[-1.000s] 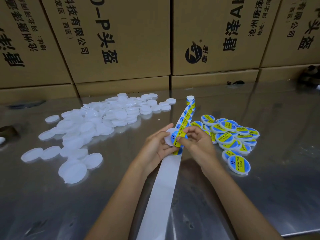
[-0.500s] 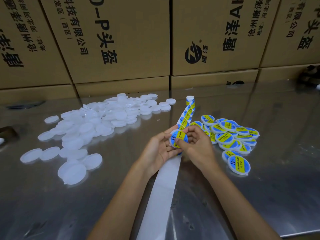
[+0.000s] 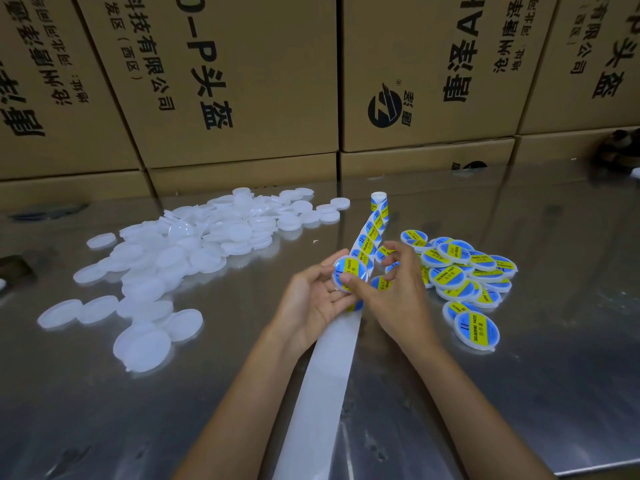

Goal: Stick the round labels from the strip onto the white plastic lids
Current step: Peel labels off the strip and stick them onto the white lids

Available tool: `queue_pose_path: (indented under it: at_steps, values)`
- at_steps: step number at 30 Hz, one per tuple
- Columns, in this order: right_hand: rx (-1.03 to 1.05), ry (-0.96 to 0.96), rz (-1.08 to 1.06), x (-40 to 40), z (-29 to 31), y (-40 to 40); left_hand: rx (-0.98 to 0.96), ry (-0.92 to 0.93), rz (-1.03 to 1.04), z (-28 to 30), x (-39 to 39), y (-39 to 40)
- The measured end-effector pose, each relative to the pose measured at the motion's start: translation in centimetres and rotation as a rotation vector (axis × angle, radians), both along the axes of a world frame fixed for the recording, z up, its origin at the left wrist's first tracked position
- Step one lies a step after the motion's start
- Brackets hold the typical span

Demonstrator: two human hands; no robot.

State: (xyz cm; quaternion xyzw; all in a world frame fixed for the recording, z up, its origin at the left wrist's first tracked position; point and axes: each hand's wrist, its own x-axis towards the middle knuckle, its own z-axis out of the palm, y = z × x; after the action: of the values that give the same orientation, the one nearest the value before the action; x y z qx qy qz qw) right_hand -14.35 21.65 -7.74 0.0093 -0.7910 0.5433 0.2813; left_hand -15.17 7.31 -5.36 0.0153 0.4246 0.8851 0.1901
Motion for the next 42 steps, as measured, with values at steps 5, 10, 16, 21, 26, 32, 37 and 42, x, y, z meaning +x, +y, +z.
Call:
queue_pose_path:
  at_steps: [5,10,16,21,26,32,37,42]
  values:
    - [0.148,-0.007,-0.03,0.12,-0.56,-0.22,-0.027,-0.006,-0.023,0.22,0.39,0.66]
    - [0.312,0.038,-0.034,0.27,-0.66,0.1,-0.183,-0.004,-0.044,0.2,0.29,0.2]
    - [0.321,0.045,-0.075,0.18,-0.77,0.39,-0.224,0.0,-0.057,0.35,0.56,0.24]
    - [0.224,0.004,-0.002,0.11,-0.58,0.56,-0.167,-0.009,-0.006,0.44,0.4,0.32]
    - [0.377,-0.073,0.033,0.1,-1.08,0.02,-0.085,0.001,0.029,0.41,0.28,0.03]
    - [0.206,0.038,0.079,-0.06,-1.05,0.16,-0.089,0.004,0.006,0.52,0.4,0.15]
    - [0.093,0.035,0.118,0.01,-0.61,0.25,-0.185,0.111,0.034,0.15,0.41,0.35]
    - [0.04,-0.01,0.17,0.19,-0.4,0.05,-0.383,0.302,0.062,-0.01,0.77,0.04]
